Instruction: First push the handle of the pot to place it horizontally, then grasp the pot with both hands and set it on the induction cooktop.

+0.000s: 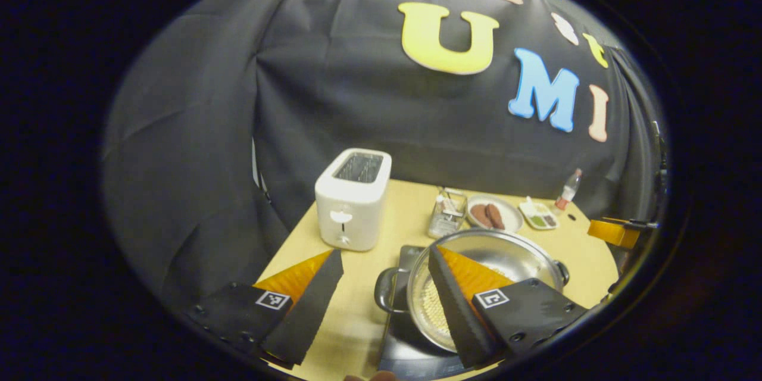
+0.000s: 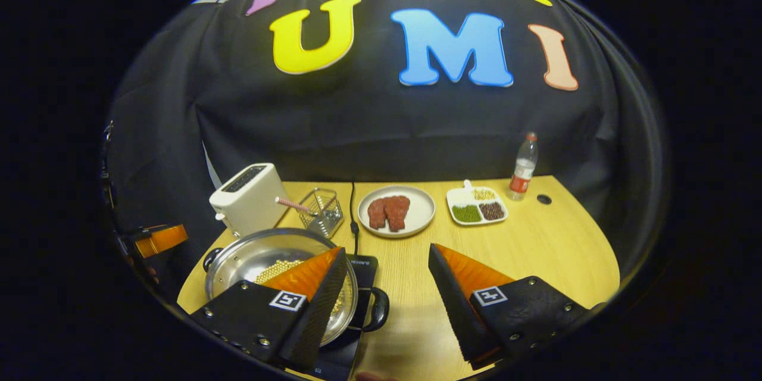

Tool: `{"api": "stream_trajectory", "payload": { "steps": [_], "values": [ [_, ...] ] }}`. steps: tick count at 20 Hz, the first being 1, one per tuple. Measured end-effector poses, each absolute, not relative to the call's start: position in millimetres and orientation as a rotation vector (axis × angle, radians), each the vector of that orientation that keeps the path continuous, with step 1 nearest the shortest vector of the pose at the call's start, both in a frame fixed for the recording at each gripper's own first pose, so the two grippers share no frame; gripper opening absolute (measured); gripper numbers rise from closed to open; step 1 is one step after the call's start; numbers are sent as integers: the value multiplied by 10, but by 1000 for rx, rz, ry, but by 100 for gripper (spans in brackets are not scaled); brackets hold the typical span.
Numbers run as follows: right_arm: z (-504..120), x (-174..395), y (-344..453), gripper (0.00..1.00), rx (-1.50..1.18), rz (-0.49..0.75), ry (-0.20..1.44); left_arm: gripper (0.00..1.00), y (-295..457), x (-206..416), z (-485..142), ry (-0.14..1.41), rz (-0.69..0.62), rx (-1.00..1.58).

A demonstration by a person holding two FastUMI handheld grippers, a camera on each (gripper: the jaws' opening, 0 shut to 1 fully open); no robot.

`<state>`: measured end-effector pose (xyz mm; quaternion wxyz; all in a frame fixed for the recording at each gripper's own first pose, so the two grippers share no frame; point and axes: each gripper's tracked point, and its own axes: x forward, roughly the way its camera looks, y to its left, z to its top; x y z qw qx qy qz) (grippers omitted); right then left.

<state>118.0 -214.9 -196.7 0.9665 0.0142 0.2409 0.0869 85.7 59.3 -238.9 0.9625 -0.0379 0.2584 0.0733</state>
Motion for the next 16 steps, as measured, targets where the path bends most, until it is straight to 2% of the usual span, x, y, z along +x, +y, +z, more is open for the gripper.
{"api": "stream_trajectory", "payload": {
  "steps": [5,8,13,14,16],
  "values": [
    [-877,1055,-2443,86,44,151,255,97,-76,871,-1191,295,110,-71],
    [-384,886,-2732,86,54,112,181,99,-761,755,-545,176,56,-37],
    [-7,630,-3179,86,84,62,142,97,-1784,607,3,87,-45,-69],
    [70,587,-3267,77,99,53,132,98,-1861,591,83,66,-45,-57],
    [205,544,-3486,77,105,23,109,98,-1994,587,68,64,-35,-47]
  ]
}}
